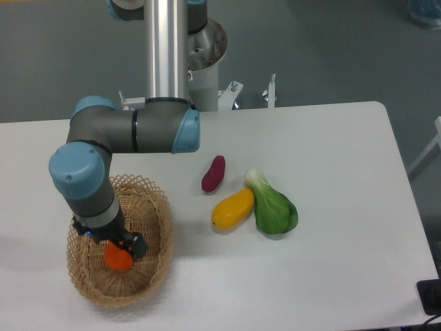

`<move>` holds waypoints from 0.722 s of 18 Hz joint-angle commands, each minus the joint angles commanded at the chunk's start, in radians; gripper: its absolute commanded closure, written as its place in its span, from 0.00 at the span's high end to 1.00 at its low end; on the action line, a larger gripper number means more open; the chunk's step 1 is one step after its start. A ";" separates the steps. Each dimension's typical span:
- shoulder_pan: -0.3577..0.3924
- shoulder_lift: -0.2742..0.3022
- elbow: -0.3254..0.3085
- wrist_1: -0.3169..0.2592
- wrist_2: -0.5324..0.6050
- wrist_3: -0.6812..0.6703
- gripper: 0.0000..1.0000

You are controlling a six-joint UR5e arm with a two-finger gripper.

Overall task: Place the orange in the basket
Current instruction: 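Open the gripper to release the orange into the basket, then raise the open gripper up away from the orange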

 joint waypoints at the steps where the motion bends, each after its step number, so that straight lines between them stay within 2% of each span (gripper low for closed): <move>1: 0.011 0.012 0.000 -0.005 0.000 0.018 1.00; 4: 0.041 0.054 -0.002 -0.014 -0.011 0.084 1.00; 13: 0.065 0.069 0.011 -0.014 -0.009 0.086 1.00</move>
